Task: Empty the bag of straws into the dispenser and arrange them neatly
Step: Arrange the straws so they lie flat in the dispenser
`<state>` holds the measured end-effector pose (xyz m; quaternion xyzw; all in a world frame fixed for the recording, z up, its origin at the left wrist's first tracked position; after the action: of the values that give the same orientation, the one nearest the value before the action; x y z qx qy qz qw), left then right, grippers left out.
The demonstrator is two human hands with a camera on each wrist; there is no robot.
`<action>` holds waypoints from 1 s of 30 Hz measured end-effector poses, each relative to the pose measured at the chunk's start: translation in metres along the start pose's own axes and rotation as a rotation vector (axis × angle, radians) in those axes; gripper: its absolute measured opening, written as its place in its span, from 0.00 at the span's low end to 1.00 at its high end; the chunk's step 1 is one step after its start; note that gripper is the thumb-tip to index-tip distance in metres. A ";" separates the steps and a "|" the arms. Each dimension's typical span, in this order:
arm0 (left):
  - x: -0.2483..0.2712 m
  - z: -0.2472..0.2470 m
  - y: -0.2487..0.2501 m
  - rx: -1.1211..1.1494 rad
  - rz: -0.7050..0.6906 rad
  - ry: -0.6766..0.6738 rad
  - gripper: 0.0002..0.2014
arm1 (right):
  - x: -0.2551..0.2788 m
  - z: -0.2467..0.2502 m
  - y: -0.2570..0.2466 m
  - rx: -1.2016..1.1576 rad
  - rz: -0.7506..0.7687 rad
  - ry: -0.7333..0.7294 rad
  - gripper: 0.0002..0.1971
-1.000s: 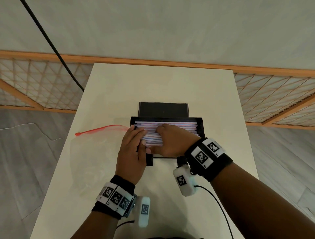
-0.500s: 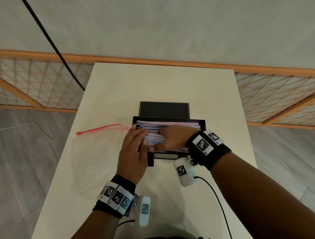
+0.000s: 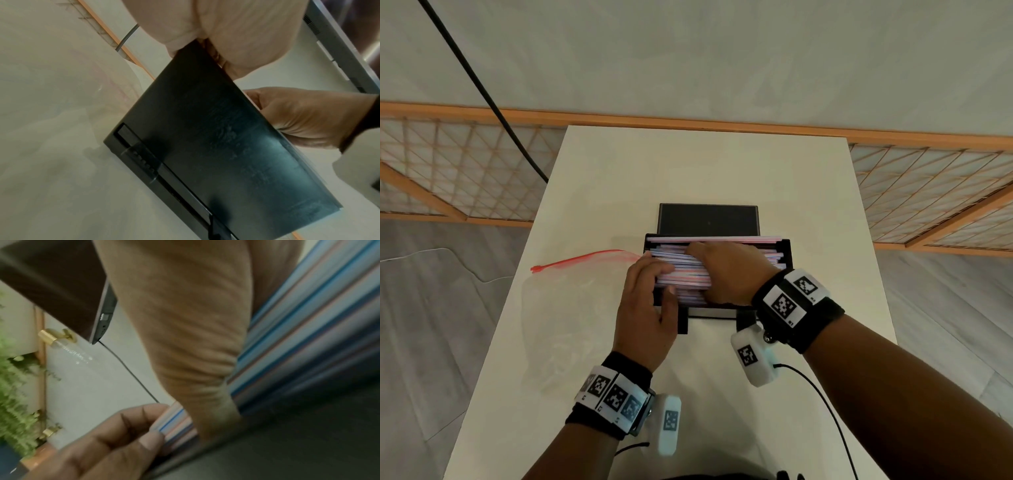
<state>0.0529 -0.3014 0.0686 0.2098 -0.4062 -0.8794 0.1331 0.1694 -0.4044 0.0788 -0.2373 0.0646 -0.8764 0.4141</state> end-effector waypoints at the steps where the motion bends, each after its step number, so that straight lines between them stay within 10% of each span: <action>1: 0.001 0.001 0.001 0.001 -0.002 0.004 0.13 | 0.002 0.000 -0.001 0.026 0.004 0.037 0.31; 18: -0.006 0.016 0.016 -0.111 -0.010 -0.111 0.08 | 0.041 0.025 0.020 -0.253 -0.070 0.229 0.29; 30: -0.071 -0.016 0.027 -0.714 -0.086 -0.860 0.33 | 0.051 0.007 0.056 0.078 -0.242 -0.054 0.33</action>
<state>0.1241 -0.3008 0.0989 -0.2094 -0.0919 -0.9733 -0.0177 0.1843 -0.4785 0.0863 -0.2505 -0.0096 -0.9151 0.3159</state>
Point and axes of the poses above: each hand's wrist, its own x-axis away from the middle knuckle, its own z-axis out of the back of the hand, y = z × x, the point moved 7 cm from there along -x, towards the middle knuckle
